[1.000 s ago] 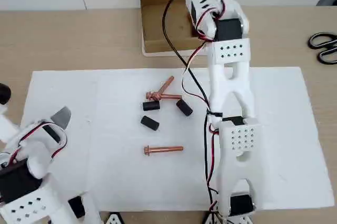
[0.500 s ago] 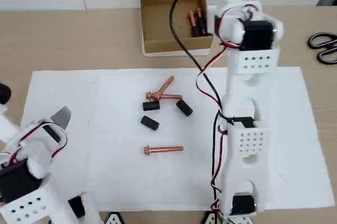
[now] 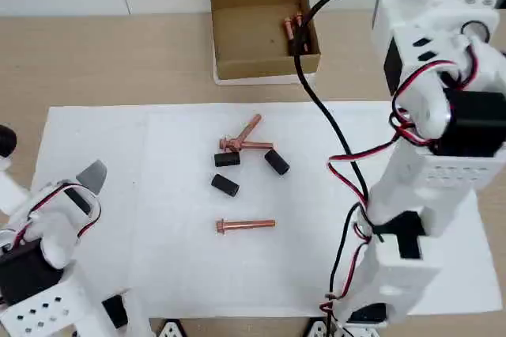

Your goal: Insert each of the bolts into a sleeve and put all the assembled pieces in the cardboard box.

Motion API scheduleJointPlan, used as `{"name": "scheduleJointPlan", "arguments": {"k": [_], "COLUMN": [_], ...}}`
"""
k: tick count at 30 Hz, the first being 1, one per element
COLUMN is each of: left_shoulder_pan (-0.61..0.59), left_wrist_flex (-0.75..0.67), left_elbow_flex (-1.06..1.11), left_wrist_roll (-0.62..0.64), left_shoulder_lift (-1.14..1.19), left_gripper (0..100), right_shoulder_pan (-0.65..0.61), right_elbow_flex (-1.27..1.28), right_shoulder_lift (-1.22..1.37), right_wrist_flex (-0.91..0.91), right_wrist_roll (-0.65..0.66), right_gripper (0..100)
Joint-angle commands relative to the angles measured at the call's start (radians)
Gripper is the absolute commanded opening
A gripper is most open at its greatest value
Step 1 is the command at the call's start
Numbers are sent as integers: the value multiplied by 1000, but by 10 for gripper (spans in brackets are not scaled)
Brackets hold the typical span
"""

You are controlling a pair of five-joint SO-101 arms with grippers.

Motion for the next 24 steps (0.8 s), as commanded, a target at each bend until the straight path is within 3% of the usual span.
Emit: {"name": "scheduleJointPlan", "arguments": {"k": [1,8,13,20,24], "left_shoulder_pan": [0,0,0,0,0], "left_wrist_flex": [2,0,0,0,0], "left_elbow_flex": [-5,-4,-4,-4,-4], "left_wrist_roll": [-5,-5,-5,-5,-5], "left_shoulder_lift": [-9,-9,-9,-9,-9], "left_gripper": [310,310,310,310,310], "right_shoulder_pan": [2,-77,-217,-271,-289], "right_elbow_flex": [330,1102,1479,1501,1475], "right_shoulder_lift": [-131,-334,-280,-151,-102], "right_wrist_flex": [7,-16,-180,-205,-214], "right_wrist_roll": [3,6,17,207,239], "right_gripper": [194,194,195,197,197]}}
